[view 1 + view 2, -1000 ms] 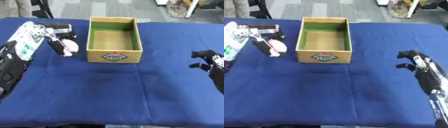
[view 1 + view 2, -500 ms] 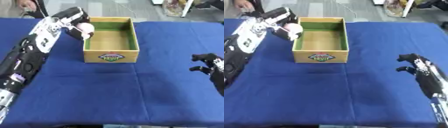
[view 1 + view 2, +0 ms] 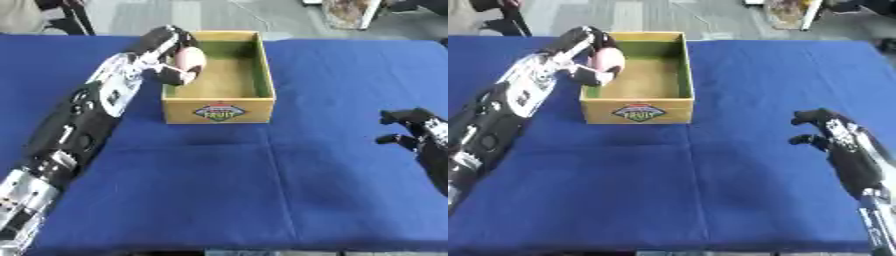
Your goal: Pick up objects on the table and place them in the box.
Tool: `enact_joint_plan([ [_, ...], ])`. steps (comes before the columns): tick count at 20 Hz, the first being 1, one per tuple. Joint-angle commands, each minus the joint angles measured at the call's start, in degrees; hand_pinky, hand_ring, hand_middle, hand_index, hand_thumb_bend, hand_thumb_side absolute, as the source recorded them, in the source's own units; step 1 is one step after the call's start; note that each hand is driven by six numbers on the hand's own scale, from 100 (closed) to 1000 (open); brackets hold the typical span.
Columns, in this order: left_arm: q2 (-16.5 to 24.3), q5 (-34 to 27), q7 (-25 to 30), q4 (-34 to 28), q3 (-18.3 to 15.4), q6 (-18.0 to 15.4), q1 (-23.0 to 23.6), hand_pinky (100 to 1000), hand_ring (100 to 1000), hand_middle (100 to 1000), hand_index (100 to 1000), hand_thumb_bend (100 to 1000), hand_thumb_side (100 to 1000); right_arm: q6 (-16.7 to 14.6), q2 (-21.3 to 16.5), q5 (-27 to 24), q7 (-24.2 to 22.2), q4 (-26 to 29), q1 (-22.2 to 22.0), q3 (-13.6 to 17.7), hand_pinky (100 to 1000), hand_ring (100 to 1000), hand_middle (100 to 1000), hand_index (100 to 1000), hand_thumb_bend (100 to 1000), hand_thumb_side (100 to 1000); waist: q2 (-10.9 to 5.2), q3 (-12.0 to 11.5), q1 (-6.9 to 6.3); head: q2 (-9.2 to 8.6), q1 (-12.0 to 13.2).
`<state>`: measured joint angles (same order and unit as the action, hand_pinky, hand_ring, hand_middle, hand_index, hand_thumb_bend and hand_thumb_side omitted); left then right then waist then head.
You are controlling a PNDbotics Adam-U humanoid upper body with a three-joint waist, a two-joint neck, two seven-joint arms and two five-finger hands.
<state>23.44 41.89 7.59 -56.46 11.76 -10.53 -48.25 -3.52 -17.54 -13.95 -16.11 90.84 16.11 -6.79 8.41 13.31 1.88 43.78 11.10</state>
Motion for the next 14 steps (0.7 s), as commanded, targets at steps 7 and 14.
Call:
enact_joint_plan([
  [7,0.0,-0.34,-2.8,-1.14,-0.07,-2.88,-0.09,709,748,773,861,736,568,-0.14,-0.55,0.37,-0.16,0.46,0.82,0.27,645,944,646,711,100,752,-0.62,-0.67,0.0,0.3,0.07],
  [14,1.16,-11.31,-2.63,-10.11,-0.24,-0.93,3.28,637,625,642,783,512,568,-0.27,-0.5,0.42,0.28,0.45,0.6,0.82,645,944,646,711,100,760,-0.5,-1.82,0.3,0.22,-0.9],
])
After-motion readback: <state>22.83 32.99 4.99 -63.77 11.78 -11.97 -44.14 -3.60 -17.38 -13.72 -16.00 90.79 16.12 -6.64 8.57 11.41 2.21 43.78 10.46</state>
